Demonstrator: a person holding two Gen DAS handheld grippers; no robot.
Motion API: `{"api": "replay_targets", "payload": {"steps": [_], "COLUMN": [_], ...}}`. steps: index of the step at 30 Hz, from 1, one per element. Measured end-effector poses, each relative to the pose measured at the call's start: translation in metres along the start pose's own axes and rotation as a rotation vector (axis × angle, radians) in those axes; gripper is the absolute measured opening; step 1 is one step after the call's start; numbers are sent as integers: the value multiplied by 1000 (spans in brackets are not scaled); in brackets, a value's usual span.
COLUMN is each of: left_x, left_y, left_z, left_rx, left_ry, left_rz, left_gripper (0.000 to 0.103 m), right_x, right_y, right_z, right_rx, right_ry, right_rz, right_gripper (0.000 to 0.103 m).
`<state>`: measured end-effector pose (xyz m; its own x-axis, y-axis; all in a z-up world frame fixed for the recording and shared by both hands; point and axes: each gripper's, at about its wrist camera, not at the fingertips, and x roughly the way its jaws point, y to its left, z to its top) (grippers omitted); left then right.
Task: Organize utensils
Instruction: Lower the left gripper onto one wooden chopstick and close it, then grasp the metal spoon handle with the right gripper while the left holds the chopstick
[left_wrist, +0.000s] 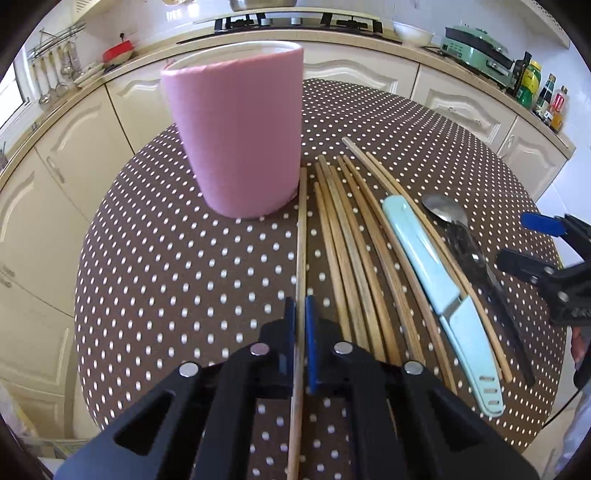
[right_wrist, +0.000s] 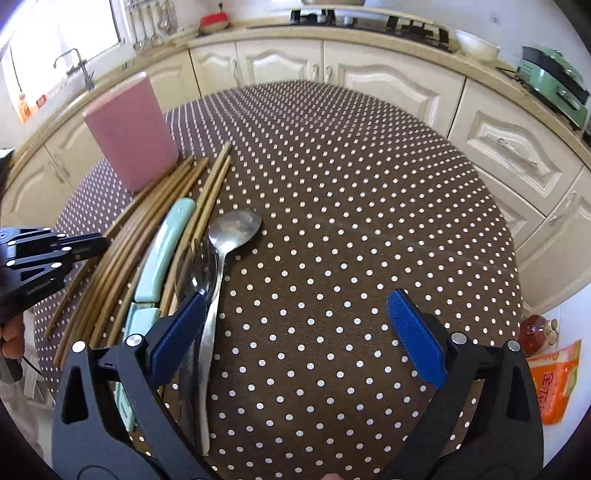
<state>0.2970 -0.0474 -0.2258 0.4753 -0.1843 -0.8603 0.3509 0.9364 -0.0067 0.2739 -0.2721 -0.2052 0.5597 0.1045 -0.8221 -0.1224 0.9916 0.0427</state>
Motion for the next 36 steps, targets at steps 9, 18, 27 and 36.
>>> {"api": "replay_targets", "payload": {"steps": [9,18,27,36], "left_x": [-17,-21,-3,-8], "left_y": [6,23,14,15], "left_z": [-35,-40,2,4], "left_rx": [-60,-66,-15,-52], "left_ry": [-16,18,90,24], "left_rz": [-5,-28,-17,-82], "left_gripper": [6,6,6,5], "right_x": [5,10,29,33], "right_y": [8,10,28,15], "right_z": [-4,2,31,43], "right_rx": [-15,-39,-135,-95], "right_ry": [10,77,190,207], "right_rz": [-12,-10,12,122], "right_gripper": [96,87,54,4]}}
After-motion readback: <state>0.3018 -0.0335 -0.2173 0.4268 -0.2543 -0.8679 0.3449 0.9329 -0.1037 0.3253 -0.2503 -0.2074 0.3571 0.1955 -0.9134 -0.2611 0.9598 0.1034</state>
